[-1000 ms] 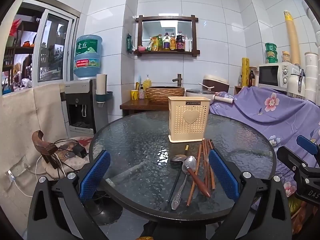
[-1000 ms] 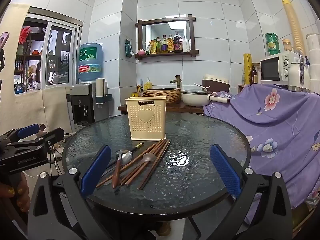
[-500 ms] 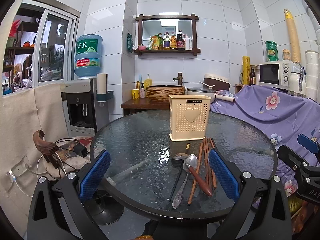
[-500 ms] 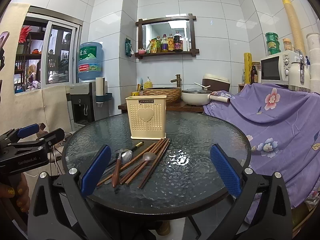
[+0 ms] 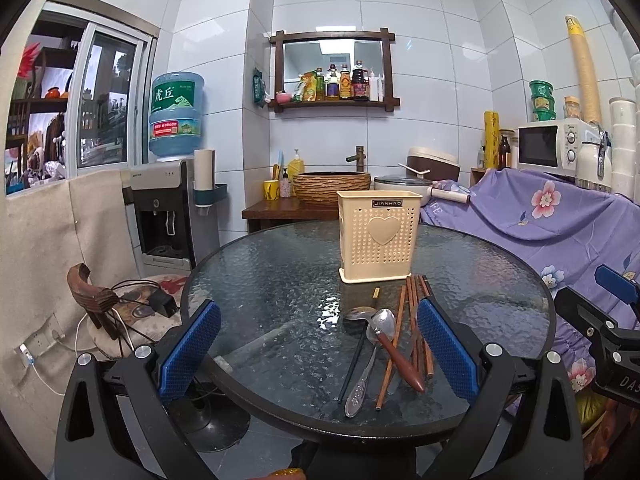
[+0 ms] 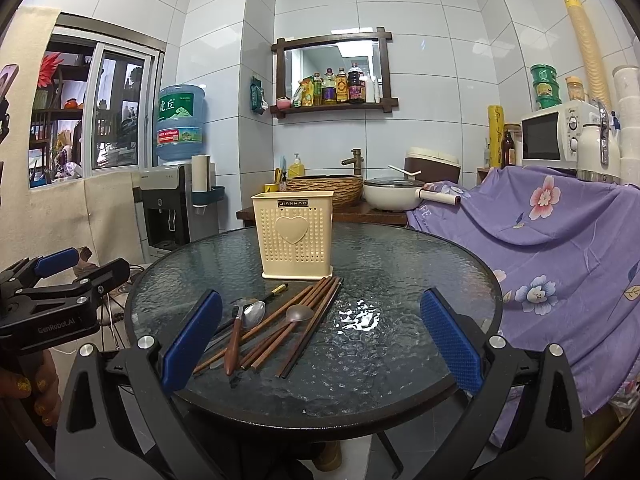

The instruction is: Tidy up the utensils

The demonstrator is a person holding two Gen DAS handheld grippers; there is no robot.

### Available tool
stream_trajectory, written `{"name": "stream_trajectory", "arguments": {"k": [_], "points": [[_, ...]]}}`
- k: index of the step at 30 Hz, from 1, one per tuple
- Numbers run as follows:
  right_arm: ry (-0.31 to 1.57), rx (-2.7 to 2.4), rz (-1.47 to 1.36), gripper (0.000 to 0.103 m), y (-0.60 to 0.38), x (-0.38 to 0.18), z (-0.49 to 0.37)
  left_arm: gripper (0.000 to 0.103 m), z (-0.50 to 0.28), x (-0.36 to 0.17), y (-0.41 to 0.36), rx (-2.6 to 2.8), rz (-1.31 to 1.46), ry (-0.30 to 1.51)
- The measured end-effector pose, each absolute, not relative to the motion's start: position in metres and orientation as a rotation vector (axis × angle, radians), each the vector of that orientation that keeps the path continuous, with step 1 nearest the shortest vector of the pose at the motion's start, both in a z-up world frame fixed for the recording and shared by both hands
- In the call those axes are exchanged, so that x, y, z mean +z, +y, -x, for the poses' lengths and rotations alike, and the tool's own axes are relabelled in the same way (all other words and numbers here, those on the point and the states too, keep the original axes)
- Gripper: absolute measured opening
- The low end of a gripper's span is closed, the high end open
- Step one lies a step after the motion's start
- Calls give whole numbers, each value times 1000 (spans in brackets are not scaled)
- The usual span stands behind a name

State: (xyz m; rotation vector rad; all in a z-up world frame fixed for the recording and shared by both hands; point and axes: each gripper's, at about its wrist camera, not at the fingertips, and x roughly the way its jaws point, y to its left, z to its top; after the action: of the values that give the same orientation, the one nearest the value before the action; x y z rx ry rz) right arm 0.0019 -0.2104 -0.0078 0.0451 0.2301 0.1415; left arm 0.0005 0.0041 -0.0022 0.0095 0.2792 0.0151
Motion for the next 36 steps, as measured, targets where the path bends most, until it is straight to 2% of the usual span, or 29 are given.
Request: {"name": "stream_trajectory", "arguments": {"k": [36], "points": [[232,142,-47,98,-209,-9,-3,97,0,-5,-3,10,-26,286]]}}
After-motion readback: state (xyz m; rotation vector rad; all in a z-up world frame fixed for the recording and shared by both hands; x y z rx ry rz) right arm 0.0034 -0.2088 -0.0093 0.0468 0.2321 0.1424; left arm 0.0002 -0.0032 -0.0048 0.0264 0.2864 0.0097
